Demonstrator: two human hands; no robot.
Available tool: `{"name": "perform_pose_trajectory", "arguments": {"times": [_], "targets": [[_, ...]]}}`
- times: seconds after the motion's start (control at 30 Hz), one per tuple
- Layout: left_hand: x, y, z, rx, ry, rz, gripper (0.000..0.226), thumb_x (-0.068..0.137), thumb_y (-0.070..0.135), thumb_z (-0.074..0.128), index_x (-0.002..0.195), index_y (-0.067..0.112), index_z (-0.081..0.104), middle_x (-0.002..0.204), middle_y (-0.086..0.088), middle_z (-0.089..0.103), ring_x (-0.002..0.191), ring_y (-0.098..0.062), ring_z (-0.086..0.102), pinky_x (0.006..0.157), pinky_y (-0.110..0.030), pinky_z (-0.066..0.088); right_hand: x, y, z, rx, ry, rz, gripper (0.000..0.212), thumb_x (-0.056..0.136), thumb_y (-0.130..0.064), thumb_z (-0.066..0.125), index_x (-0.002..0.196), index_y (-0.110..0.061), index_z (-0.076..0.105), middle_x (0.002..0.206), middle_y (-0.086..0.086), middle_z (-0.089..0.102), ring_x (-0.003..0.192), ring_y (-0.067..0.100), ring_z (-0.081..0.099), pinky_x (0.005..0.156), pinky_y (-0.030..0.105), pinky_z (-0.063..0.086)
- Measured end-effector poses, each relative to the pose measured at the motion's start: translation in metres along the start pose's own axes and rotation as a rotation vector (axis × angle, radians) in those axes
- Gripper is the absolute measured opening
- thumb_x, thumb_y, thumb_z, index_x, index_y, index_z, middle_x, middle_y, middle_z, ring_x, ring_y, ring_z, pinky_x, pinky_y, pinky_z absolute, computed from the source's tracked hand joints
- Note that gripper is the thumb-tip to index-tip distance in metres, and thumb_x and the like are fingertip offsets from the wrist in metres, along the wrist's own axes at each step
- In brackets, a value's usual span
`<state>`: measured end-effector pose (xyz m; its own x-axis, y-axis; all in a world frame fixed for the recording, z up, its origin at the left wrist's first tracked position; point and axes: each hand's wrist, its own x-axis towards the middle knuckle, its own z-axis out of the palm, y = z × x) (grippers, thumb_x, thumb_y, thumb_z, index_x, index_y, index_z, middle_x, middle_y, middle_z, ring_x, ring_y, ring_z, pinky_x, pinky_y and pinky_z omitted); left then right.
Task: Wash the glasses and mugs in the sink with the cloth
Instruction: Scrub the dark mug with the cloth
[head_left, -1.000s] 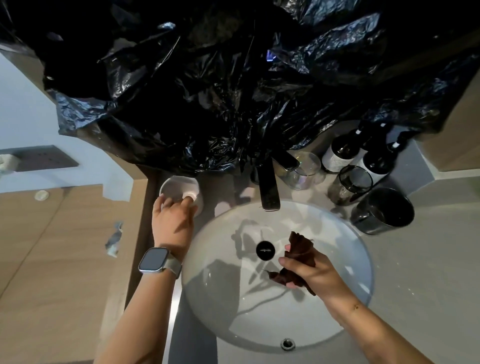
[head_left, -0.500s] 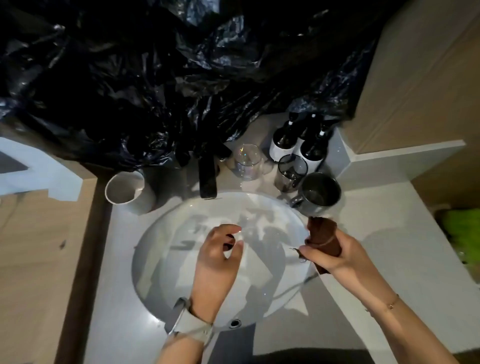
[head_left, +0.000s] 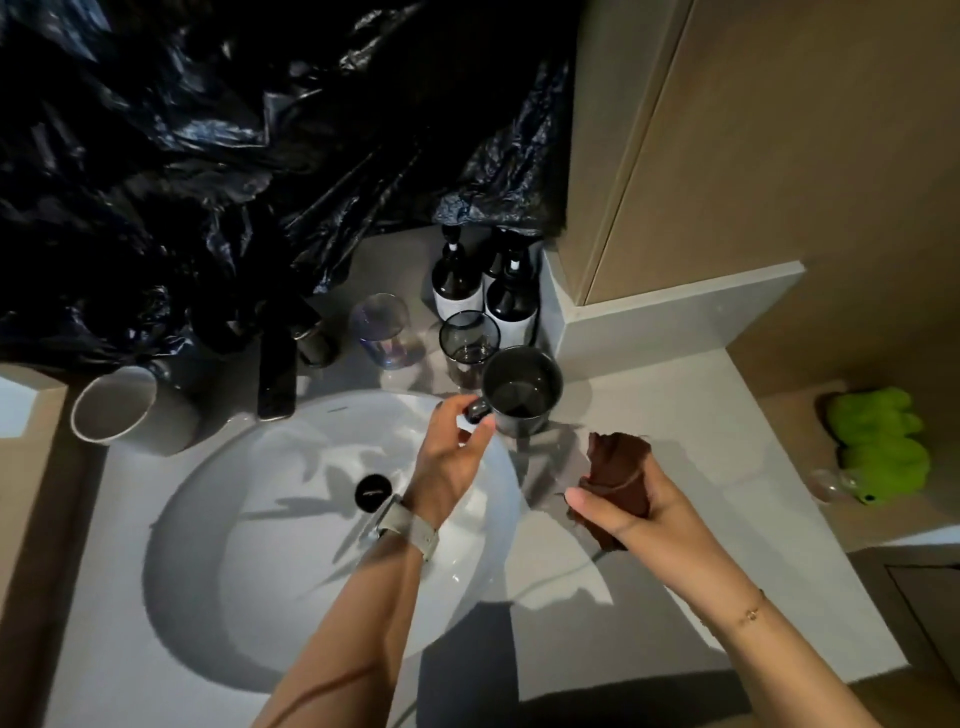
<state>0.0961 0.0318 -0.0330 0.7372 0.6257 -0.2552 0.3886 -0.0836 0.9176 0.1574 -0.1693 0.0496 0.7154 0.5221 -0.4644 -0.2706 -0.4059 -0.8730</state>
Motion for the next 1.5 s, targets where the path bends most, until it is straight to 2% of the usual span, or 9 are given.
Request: {"name": "perform_pose_trajectory", "arguments": {"times": [0.13,0.2,0.33,0.5,0.6,0.7,0.83,1.27,1.5], "targets": [[-0.001,0.001,-0.004,-0.005,-0.136,-0.017,0.032,0.101,0.013,0.051,0.070,0.015,0.047,0.063,0.010,0.044,0.065,-0.012,0.039,0.066,-0.023,0.036,0.009,-0.003,-0.003,0.158,-0.047,0.095,0.025,0.080,-0.052,0.063,0.101,-0.046,0.051,0.094,-0.015,0.065,0.078,0.003,0.067,0.054,0.011,0.052],[-0.008,0.007,-0.005,-0.032,-0.206,0.027,0.036,0.099,0.000,0.045,0.066,0.010,0.037,0.064,0.003,0.036,0.063,-0.011,0.033,0.065,-0.022,0.032,0.022,-0.003,0.003,0.206,-0.012,0.188,0.040,0.071,-0.072,0.062,0.101,-0.046,0.059,0.096,-0.002,0.069,0.086,0.018,0.068,0.067,0.035,0.060],[-0.023,0.010,-0.011,-0.135,-0.204,-0.102,0.028,0.105,0.010,0.040,0.079,0.013,0.050,0.075,0.000,0.048,0.064,-0.004,0.047,0.063,-0.011,0.042,0.041,0.000,0.016,0.386,0.043,0.307,0.038,0.097,-0.034,0.043,0.106,-0.001,0.060,0.075,0.009,0.071,0.075,0.031,0.064,0.075,0.042,0.051],[-0.055,0.002,-0.041,-0.216,-0.086,-0.127,0.030,0.103,0.015,0.046,0.074,0.013,0.044,0.062,0.012,0.042,0.066,-0.008,0.044,0.067,-0.011,0.040,0.024,-0.014,0.030,-0.024,0.009,0.075,0.027,0.096,-0.032,0.049,0.091,-0.010,0.064,0.084,0.002,0.064,0.087,0.021,0.060,0.079,0.024,0.047],[-0.074,-0.008,-0.069,-0.307,-0.043,-0.147,0.027,0.102,0.013,0.048,0.076,0.009,0.042,0.070,0.001,0.039,0.075,-0.011,0.039,0.062,-0.009,0.034,0.018,-0.020,0.039,-0.703,-0.067,-0.219,0.033,0.100,-0.039,0.037,0.099,-0.020,0.063,0.105,-0.005,0.050,0.112,0.016,0.039,0.104,0.028,0.030],[-0.090,-0.017,-0.100,-0.242,-0.028,-0.082,0.022,0.102,0.011,0.048,0.080,0.007,0.045,0.077,-0.004,0.040,0.067,-0.003,0.040,0.062,-0.008,0.035,0.015,-0.032,0.054,-1.015,-0.156,-0.306,0.031,0.103,-0.039,0.027,0.093,-0.024,0.053,0.102,-0.007,0.041,0.108,0.015,0.039,0.101,0.032,0.031],[-0.107,-0.023,-0.135,-0.129,-0.010,-0.045,0.032,0.103,0.015,0.047,0.072,0.013,0.041,0.061,0.016,0.039,0.058,-0.002,0.034,0.056,-0.012,0.031,0.018,-0.045,0.083,-0.796,-0.151,-0.305,0.035,0.101,-0.041,0.033,0.098,-0.014,0.056,0.097,0.002,0.059,0.093,0.019,0.058,0.091,0.041,0.045],[-0.103,-0.043,-0.190,0.034,-0.001,-0.102,0.043,0.098,0.032,0.055,0.056,0.028,0.047,0.056,0.012,0.047,0.061,-0.007,0.040,0.068,-0.031,0.033,0.004,-0.124,0.144,0.457,-0.268,-0.278,0.023,0.094,-0.026,0.045,0.101,-0.009,0.059,0.109,0.011,0.067,0.101,0.022,0.066,0.081,0.032,0.055],[-0.100,-0.035,-0.195,-0.144,-0.042,-0.064,0.035,0.101,0.021,0.052,0.069,0.011,0.043,0.062,0.007,0.039,0.060,-0.006,0.034,0.062,-0.021,0.030,-0.009,-0.070,0.186,0.081,-0.276,-0.203,0.025,0.099,-0.007,0.041,0.089,-0.016,0.061,0.073,-0.021,0.071,0.076,-0.009,0.063,0.085,0.017,0.044]]}}
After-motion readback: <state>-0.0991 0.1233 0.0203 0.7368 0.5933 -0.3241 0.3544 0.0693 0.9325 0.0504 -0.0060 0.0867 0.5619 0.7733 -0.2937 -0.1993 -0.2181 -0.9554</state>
